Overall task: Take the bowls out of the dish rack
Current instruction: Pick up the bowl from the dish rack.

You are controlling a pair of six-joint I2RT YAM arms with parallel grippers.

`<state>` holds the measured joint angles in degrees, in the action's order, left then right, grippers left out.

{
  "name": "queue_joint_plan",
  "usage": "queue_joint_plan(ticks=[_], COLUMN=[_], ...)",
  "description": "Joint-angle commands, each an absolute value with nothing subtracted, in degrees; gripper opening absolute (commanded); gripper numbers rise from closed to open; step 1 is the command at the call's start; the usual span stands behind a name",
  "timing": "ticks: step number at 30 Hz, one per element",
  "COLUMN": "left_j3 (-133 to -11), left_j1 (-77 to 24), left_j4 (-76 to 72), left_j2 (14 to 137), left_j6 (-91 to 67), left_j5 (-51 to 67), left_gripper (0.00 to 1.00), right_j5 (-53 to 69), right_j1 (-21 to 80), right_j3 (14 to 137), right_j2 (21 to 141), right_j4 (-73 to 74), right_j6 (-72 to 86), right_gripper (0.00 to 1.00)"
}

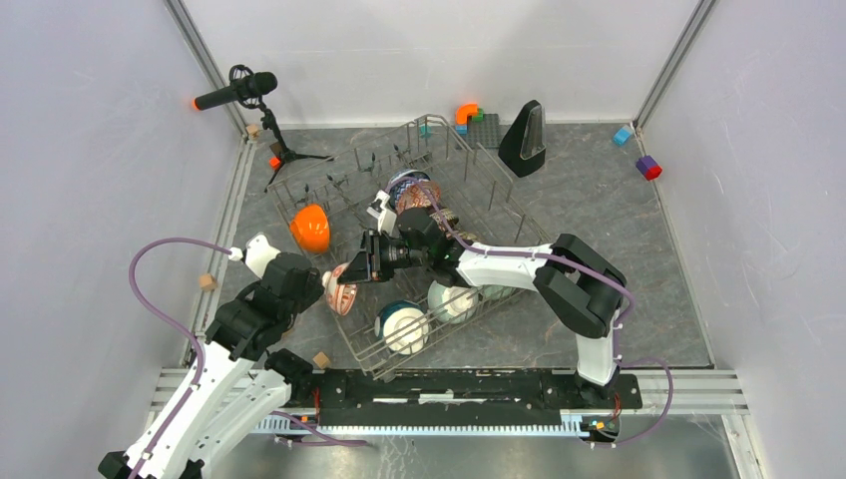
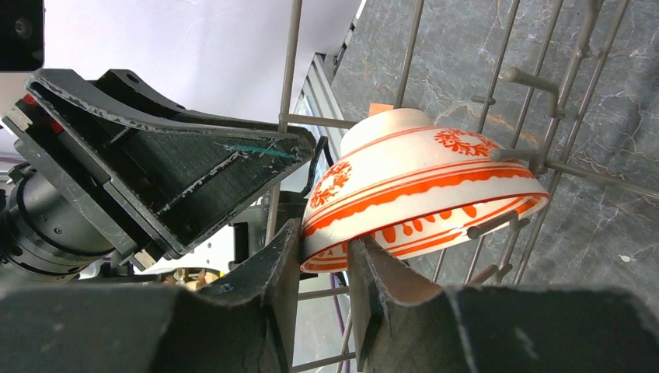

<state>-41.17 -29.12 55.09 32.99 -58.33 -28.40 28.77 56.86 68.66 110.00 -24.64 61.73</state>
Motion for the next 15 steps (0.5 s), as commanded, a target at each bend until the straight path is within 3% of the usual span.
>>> queue_joint_plan(ticks=[1, 15], left_j3=[-40.66, -41.43], left_j1=[-29.27, -29.27], left_j4=[55.20, 55.28], left_j2=[32.69, 32.52], left_j6=[-59.94, -59.59], left_j5=[-28.93, -29.27], left_gripper=[0.34, 0.34], right_j5=[26.46, 30.21], right_j1=[58.96, 59.01], right_j3=[68.06, 65.33], right_j2=[112.14, 108.99], right_j4=[-25.77, -30.82], right_j6=[60.83, 61.90], right_gripper=[0.29, 0.00])
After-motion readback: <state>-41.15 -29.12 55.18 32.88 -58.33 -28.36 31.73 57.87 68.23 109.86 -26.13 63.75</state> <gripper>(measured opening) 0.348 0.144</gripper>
